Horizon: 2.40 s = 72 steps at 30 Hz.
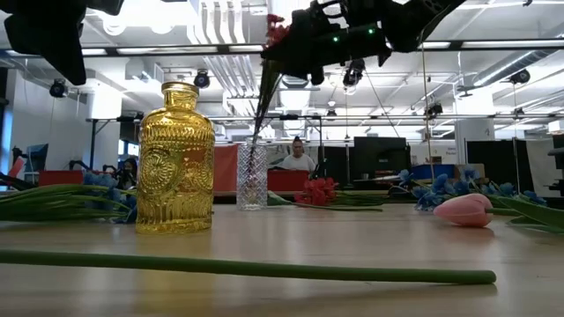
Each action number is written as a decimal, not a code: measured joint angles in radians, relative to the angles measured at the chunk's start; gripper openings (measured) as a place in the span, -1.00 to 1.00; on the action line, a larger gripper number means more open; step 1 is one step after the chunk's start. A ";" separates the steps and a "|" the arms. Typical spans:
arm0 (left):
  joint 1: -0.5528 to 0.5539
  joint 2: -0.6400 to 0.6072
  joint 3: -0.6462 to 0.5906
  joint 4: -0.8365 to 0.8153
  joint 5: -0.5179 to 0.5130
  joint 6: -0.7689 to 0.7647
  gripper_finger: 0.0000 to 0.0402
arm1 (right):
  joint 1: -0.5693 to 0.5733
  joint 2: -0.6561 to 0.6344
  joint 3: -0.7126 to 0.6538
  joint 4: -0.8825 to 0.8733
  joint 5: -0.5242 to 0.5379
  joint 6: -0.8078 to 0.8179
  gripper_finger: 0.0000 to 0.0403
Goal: Sort flowers into vase by color
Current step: Put the bottom red flowers into the transparent vase, then put the left blue flowers into the transparent vase
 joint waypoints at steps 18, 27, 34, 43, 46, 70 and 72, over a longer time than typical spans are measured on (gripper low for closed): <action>0.000 0.003 -0.009 0.003 -0.026 -0.003 -1.00 | 0.000 -0.033 0.264 -0.897 0.003 0.125 0.69; 0.000 0.006 -0.050 0.008 0.014 -0.084 -0.56 | 0.000 -0.053 0.308 -1.232 0.003 0.225 0.70; -0.003 0.099 -0.084 0.009 0.055 -0.188 0.06 | 0.011 -0.068 0.307 -1.366 0.003 0.254 0.70; -0.005 0.271 -0.139 0.026 0.143 -0.257 0.27 | 0.029 -0.068 0.306 -1.372 -0.001 0.254 0.70; -0.005 0.307 -0.140 0.078 0.143 -0.257 0.24 | 0.029 -0.068 0.306 -1.377 -0.005 0.254 0.70; -0.013 0.481 -0.141 0.094 0.164 -0.308 -0.90 | 0.096 -0.073 0.307 -1.377 -0.005 0.253 0.69; -0.016 0.475 -0.140 0.076 0.164 -0.327 -0.96 | 0.105 -0.079 0.307 -1.377 -0.005 0.253 0.69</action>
